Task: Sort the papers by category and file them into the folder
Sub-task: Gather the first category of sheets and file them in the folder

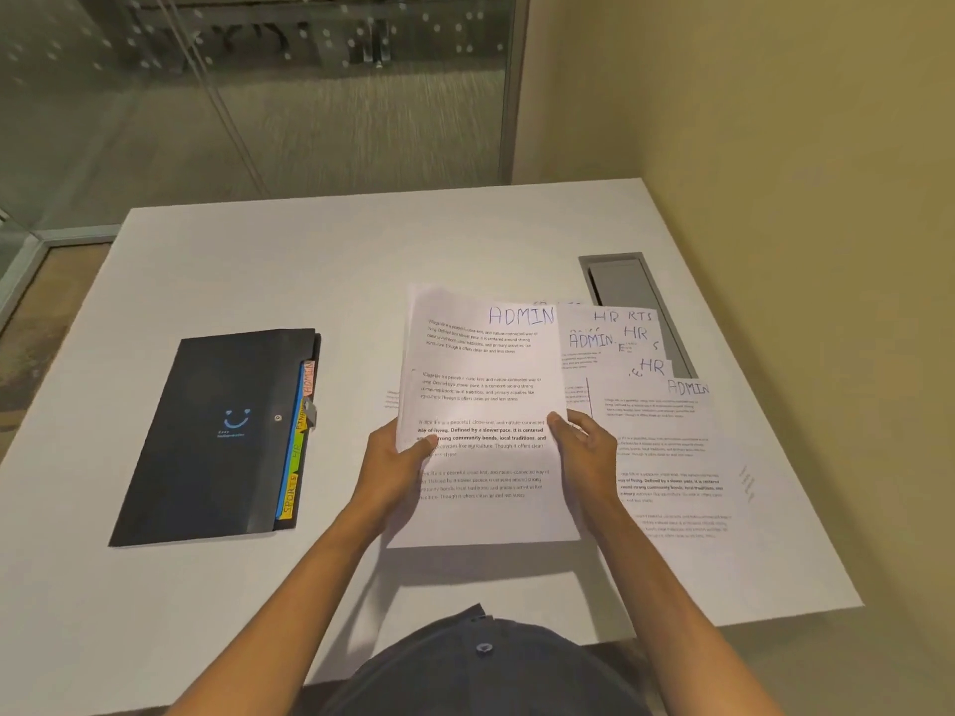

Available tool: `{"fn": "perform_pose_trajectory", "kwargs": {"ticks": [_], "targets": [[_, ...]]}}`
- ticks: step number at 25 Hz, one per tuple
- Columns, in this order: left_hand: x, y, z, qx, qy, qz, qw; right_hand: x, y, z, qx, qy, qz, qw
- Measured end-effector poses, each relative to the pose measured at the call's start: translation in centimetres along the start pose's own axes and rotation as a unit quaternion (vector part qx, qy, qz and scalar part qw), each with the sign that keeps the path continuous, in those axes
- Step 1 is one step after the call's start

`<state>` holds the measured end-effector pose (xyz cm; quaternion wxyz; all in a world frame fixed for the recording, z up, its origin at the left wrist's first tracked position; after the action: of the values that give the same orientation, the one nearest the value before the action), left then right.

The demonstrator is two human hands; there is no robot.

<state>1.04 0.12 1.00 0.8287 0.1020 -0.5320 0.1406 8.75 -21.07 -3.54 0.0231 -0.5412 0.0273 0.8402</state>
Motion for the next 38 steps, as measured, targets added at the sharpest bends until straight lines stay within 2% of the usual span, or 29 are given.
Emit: {"fn": "perform_pose_trajectory", "kwargs": {"ticks": [2, 4, 6, 8, 12, 16, 22, 26, 29, 31, 35, 38], "targets": [[-0.2, -0.3, -0.2, 0.007, -0.019, -0.028, 0.999, 0.4, 2.5, -1.2, 0.004, -0.006, 0.059, 0.998], [-0.3, -1.0, -0.2, 0.003, -0.037, -0.053, 0.998, 1.1, 6.9, -3.0, 0.049, -0.002, 0.2, 0.979], [-0.9, -1.4, -0.4, 0.01, -0.059, -0.076, 0.995, 2.1, 11.5, -4.8, 0.084, -0.033, 0.386, 0.918], [-1.4, -2.2, -0.4, 0.032, -0.076, -0.094, 0.992, 3.0, 15.5, -6.2, 0.104, -0.081, 0.504, 0.854], [-1.8, -4.6, 0.0, 0.074, -0.079, -0.091, 0.99, 4.1, 19.0, -7.0, 0.113, -0.102, 0.607, 0.78], [-2.3, -6.5, 0.4, 0.095, -0.073, -0.087, 0.989, 4.9, 19.7, -7.5, 0.096, -0.083, 0.64, 0.758], [-2.8, -7.5, 1.0, 0.118, -0.05, -0.07, 0.989, 3.5, 20.9, -8.0, 0.14, -0.031, 0.62, 0.771], [-2.2, -7.5, 1.4, 0.119, -0.074, -0.104, 0.985, 4.7, 22.4, -9.0, 0.144, -0.048, 0.533, 0.832], [-2.0, -7.0, 1.6, 0.119, -0.102, -0.177, 0.972, 4.9, 22.9, -8.9, 0.147, -0.031, 0.424, 0.893], [-1.7, -6.4, 1.7, 0.125, -0.129, -0.224, 0.958, 3.3, 22.4, -8.2, 0.146, 0.025, 0.32, 0.936], [-0.6, -5.4, 1.8, 0.147, -0.181, -0.35, 0.908, -2.7, 20.9, -6.2, 0.092, 0.151, 0.187, 0.966], [0.0, -4.3, 1.2, 0.144, -0.193, -0.376, 0.895, -7.1, 19.3, -4.6, 0.05, 0.173, 0.071, 0.981]]}}
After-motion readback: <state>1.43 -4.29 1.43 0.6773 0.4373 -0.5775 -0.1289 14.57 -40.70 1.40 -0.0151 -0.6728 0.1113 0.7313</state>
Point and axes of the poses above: each hand's wrist, its own z-axis away from the middle knuckle, its own y-axis out of the back of the hand, x = y × z, the point moved 4 cm from there along -z, towards the middle knuckle, and after that the axes turned 2 degrees about z, right-handed, at the moved point
